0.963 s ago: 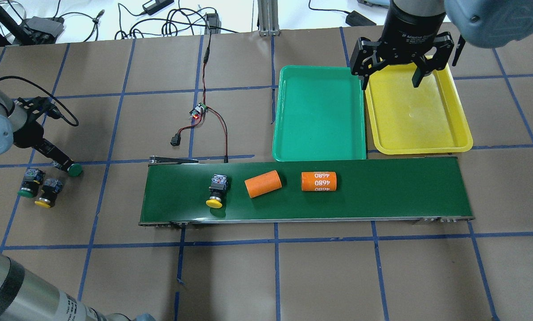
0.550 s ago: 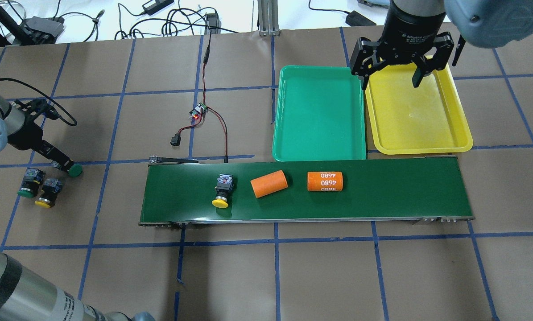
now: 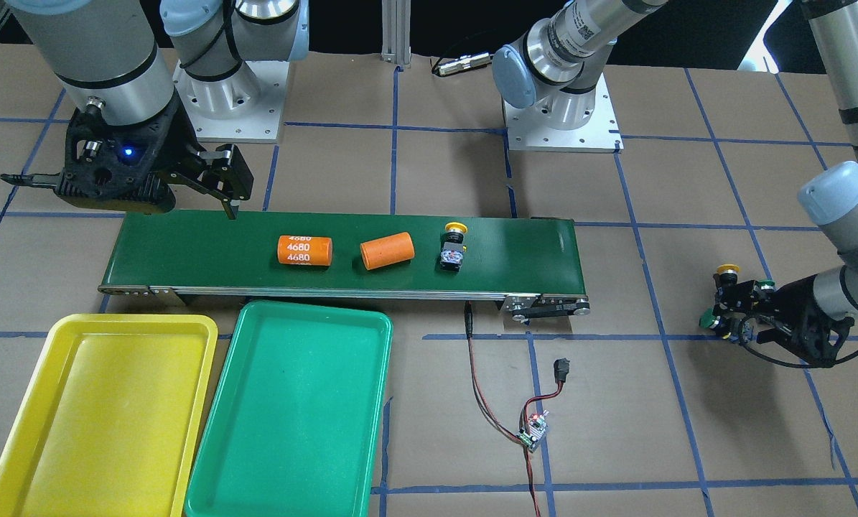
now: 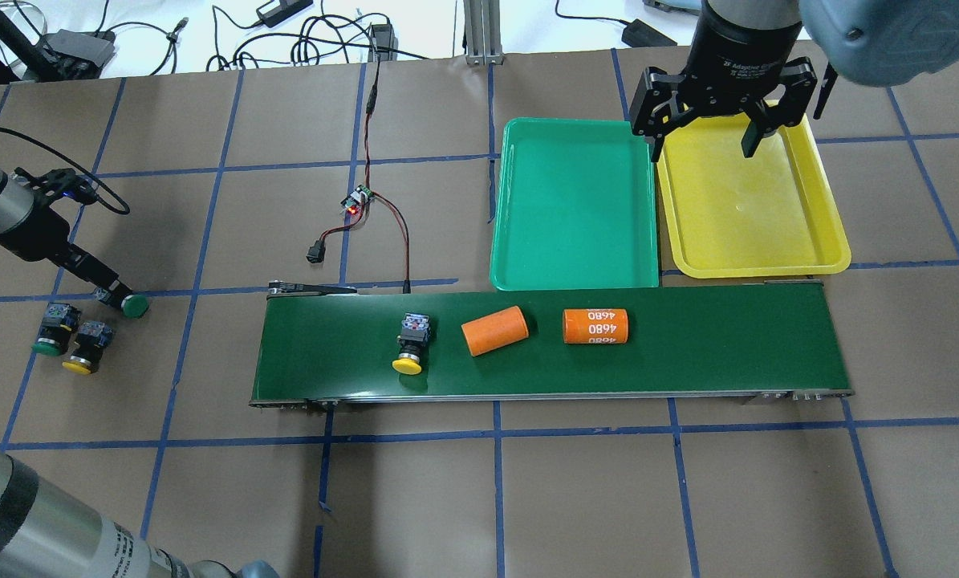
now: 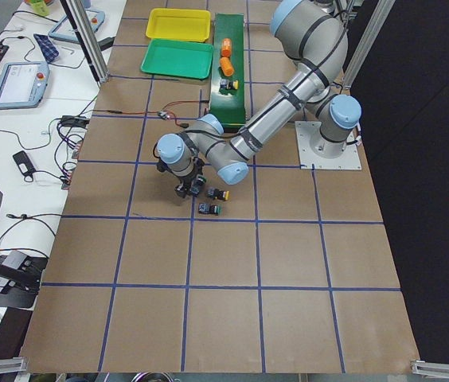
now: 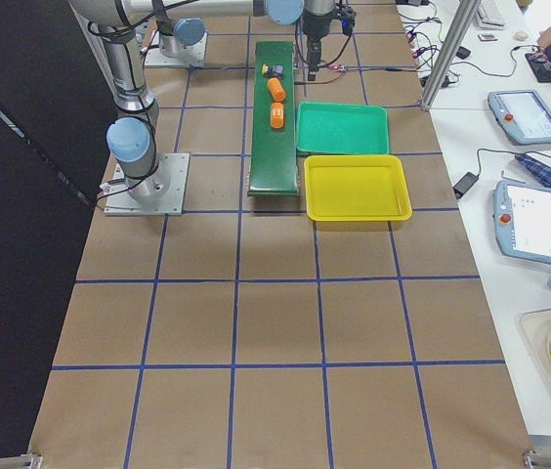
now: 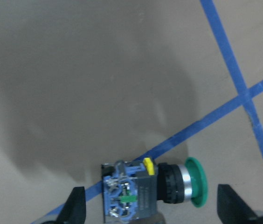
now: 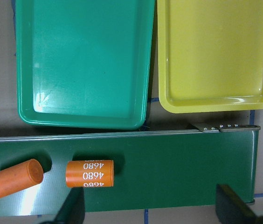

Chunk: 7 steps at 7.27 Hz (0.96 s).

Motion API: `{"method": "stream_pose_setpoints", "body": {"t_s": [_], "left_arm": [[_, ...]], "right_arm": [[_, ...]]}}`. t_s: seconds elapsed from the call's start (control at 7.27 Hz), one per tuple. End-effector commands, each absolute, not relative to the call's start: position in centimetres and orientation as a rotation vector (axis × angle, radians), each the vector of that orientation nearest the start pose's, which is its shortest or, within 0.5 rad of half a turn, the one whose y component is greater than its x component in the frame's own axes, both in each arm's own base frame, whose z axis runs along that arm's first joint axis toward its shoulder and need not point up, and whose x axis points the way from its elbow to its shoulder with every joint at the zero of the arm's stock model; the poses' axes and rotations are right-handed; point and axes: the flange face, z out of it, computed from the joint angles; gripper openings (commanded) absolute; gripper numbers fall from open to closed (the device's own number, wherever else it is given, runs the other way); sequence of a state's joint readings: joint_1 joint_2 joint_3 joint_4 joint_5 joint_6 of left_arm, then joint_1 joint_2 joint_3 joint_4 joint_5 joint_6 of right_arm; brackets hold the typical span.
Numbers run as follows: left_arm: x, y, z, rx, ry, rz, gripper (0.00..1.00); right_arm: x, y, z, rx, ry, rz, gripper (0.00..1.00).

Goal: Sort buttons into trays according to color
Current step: 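Carry the green-ringed button onto the belt and release it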

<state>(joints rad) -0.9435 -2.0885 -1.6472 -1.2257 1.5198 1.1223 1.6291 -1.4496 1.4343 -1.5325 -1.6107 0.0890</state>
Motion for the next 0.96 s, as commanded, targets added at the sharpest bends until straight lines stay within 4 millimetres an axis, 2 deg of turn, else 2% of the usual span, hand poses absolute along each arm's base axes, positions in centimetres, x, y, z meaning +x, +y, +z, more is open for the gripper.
{"method": "stream_pose_setpoints", "body": {"t_s": [0.0,0.41,0.55,0.69,0.83], "left_arm": [[23.8,-56.6,17.0,0.805,3.302,0.241,1.00],[23.5,-56.1,16.1,0.807,3.313,0.263,1.00],[23.6,-56.3,16.5,0.825,3.296,0.237,0.62],[23.2,-56.4,17.6,0.825,3.274,0.221,0.01],[21.1,-56.4,19.2,0.801,3.263,0.237,0.00]], "right_arm": [[16.1,-53.2,48.9,0.048,3.183,0.032,1.00],[16.1,-53.2,48.9,0.048,3.183,0.032,1.00],[16.1,-53.2,48.9,0.048,3.183,0.032,1.00],[16.1,-53.2,48.9,0.048,3.183,0.032,1.00],[16.1,-53.2,48.9,0.046,3.183,0.032,1.00]]}}
